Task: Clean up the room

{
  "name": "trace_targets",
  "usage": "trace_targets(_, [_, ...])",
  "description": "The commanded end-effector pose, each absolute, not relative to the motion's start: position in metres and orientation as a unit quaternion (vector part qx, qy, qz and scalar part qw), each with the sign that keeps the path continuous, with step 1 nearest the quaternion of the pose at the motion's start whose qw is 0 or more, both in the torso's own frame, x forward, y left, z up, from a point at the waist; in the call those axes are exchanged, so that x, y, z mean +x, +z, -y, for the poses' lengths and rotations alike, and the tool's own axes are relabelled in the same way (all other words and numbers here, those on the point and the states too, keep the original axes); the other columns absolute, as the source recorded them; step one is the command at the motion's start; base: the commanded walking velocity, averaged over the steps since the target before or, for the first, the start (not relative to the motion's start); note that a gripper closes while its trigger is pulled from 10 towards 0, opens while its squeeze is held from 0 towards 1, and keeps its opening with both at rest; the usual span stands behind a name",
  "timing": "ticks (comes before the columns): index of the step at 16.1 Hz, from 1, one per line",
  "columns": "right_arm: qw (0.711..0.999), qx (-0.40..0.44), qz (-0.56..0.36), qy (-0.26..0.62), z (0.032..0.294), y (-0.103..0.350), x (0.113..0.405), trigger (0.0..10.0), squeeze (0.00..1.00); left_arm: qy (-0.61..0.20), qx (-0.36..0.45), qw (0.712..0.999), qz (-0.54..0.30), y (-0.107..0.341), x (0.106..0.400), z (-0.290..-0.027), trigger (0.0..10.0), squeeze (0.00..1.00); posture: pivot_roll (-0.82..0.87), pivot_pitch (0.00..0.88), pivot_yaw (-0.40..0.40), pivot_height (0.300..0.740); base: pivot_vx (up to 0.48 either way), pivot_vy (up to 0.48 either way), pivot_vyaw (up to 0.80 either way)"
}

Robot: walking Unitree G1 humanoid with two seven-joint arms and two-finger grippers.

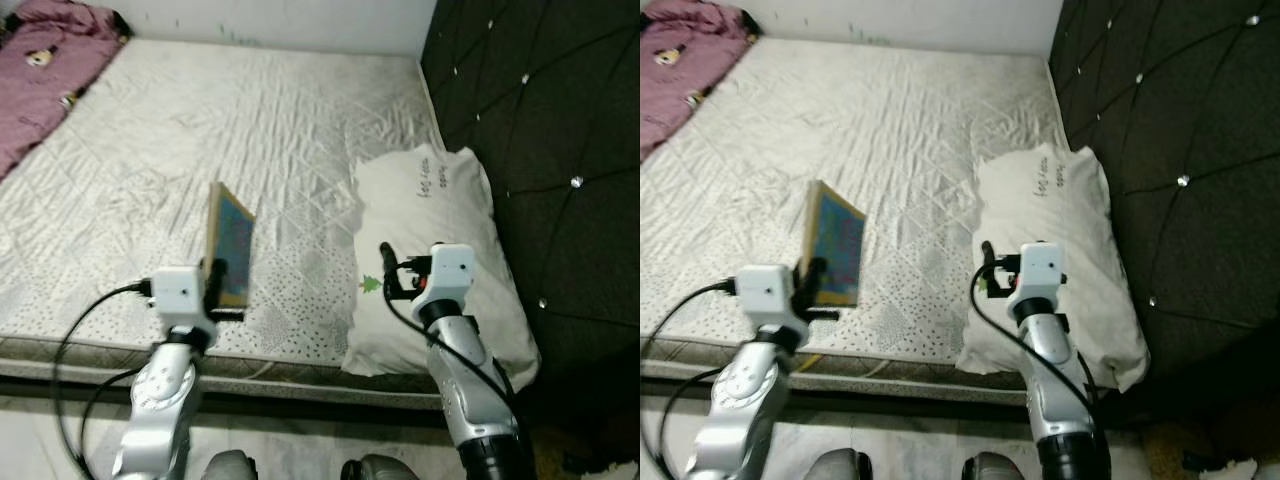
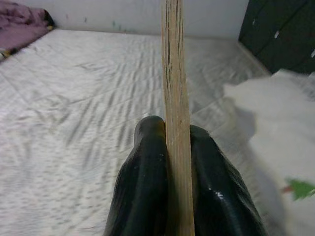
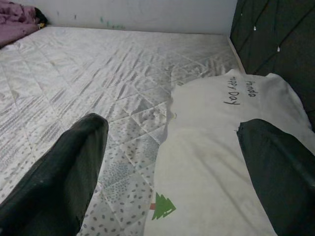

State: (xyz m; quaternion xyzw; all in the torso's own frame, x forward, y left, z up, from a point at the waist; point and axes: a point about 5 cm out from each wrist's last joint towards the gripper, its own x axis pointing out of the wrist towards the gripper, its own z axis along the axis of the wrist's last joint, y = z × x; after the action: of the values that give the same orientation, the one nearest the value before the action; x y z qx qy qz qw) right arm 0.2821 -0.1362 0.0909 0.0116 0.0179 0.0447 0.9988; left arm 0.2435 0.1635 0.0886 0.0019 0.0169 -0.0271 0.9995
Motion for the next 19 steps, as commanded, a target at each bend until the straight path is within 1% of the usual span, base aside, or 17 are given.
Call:
trace_targets(1, [0.999, 0.001, -0.011, 0.053, 0.135, 0.097, 0.280, 10.0, 0.00, -0.021, 0.026, 0.999, 0.006, 0.098, 0.242, -0.168, 10.0, 0.00, 0.07, 0.142, -0.010, 0.740, 0.000, 0.000, 0.00])
trace_targets(2, [0.998, -0.021, -0.004, 0.058, 0.137, 0.099, 0.270, 10.0, 0.00, -0.020, 0.049, 0.999, 0.013, 0.101, 0.235, -0.174, 10.0, 0.00, 0.07, 0.148, -0.010, 0.740, 0.000, 0.000, 0.00])
trace_targets(3, [0.999, -0.017, -0.015, 0.035, 0.145, 0.096, 0.265, 10.0, 0.00, -0.003, 0.052, 0.999, 0.015, 0.102, 0.231, -0.178, 10.0, 0.00, 0.07, 0.148, -0.010, 0.740, 0.000, 0.000, 0.00])
trace_targets(5, [0.999, -0.015, -0.021, 0.026, 0.146, 0.096, 0.266, 10.0, 0.00, 0.005, 0.054, 0.998, 0.022, 0.104, 0.230, -0.179, 10.0, 0.00, 0.07, 0.151, -0.011, 0.740, 0.000, 0.000, 0.00])
trace_targets(9, [0.999, -0.007, -0.043, 0.013, 0.148, 0.090, 0.263, 10.0, 0.00, -0.008, 0.056, 0.998, 0.022, 0.104, 0.230, -0.172, 10.0, 0.00, 0.07, 0.148, -0.012, 0.740, 0.000, 0.000, 0.00])
trace_targets(14, [0.999, 0.002, -0.048, 0.006, 0.148, 0.093, 0.264, 10.0, 0.00, -0.001, 0.046, 0.999, 0.022, 0.104, 0.232, -0.172, 10.0, 0.00, 0.07, 0.148, -0.016, 0.740, 0.000, 0.000, -0.80])
trace_targets(15, [0.997, 0.039, -0.065, -0.011, 0.147, 0.095, 0.265, 10.0, 0.00, 0.007, 0.041, 0.999, 0.026, 0.106, 0.232, -0.174, 10.0, 0.00, 0.08, 0.149, -0.014, 0.740, 0.000, 0.000, -0.80])
trace_targets(16, [0.998, 0.056, -0.040, 0.010, 0.136, 0.110, 0.266, 10.0, 0.00, 0.012, 0.069, 0.997, 0.034, 0.109, 0.232, -0.175, 10.0, 0.00, 0.08, 0.146, -0.010, 0.740, 0.000, 0.000, -0.68])
trace_targets(17, [0.998, 0.046, -0.020, 0.030, 0.130, 0.116, 0.266, 10.0, 0.00, 0.016, 0.081, 0.996, 0.040, 0.110, 0.231, -0.175, 10.0, 0.00, 0.07, 0.145, -0.008, 0.740, 0.000, 0.000, 0.00])
trace_targets(18, [0.999, 0.035, -0.019, 0.033, 0.130, 0.113, 0.266, 10.0, 0.00, 0.017, 0.069, 0.997, 0.040, 0.110, 0.231, -0.175, 10.0, 0.00, 0.07, 0.144, -0.007, 0.740, 0.000, 0.000, 0.00])
trace_targets(19, [0.999, 0.025, -0.033, 0.016, 0.138, 0.102, 0.264, 10.0, 0.00, 0.026, 0.047, 0.998, 0.037, 0.109, 0.232, -0.176, 10.0, 0.00, 0.08, 0.137, -0.007, 0.740, 0.000, 0.000, 0.00])
